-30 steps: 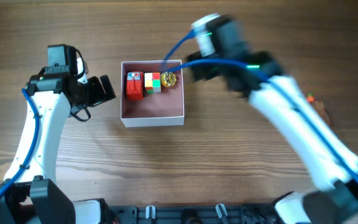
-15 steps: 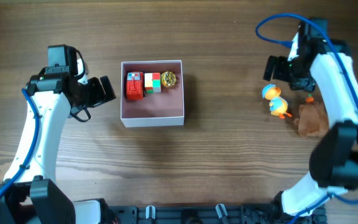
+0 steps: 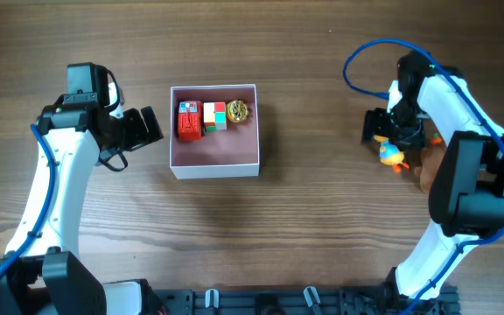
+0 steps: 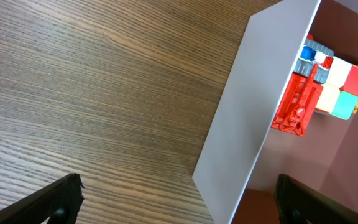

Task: Pack container
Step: 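Move the right gripper to the orange duck and grasp it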

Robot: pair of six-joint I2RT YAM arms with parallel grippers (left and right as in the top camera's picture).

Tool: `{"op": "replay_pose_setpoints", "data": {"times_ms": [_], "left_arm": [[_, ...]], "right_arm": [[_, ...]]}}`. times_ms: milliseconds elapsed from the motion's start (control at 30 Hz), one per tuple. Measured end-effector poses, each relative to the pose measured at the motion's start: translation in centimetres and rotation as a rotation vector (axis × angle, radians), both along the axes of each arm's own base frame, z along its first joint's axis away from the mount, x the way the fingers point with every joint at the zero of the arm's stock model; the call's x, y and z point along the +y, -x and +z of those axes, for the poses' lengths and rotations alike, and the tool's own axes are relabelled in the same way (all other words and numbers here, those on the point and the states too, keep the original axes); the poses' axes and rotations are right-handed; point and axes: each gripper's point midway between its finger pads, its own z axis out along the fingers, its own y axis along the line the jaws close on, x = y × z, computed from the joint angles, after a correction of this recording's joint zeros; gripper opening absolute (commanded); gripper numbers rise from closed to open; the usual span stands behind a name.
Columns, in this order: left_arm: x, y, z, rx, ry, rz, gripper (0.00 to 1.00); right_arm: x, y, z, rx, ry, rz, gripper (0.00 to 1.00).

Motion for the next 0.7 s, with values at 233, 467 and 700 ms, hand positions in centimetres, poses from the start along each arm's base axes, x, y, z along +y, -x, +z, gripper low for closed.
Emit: {"op": "replay_pose_setpoints", "data": {"times_ms": [233,467,700], "left_arm": [[0.0,0.0,0.0,0.001,0.0,0.0,1.0],[0.0,0.0,0.0,0.001,0.0,0.0,1.0],[0.0,0.0,0.0,0.001,0.0,0.0,1.0]], "right_arm": [[0.0,0.3,-0.1,0.01,-0.001,0.003,0.04],[0.0,0.3,-0.1,0.011,-0.002,0.003,0.04],[1.3,0.5,0.5,0.012,-0.001,0.04,0.04]]}}
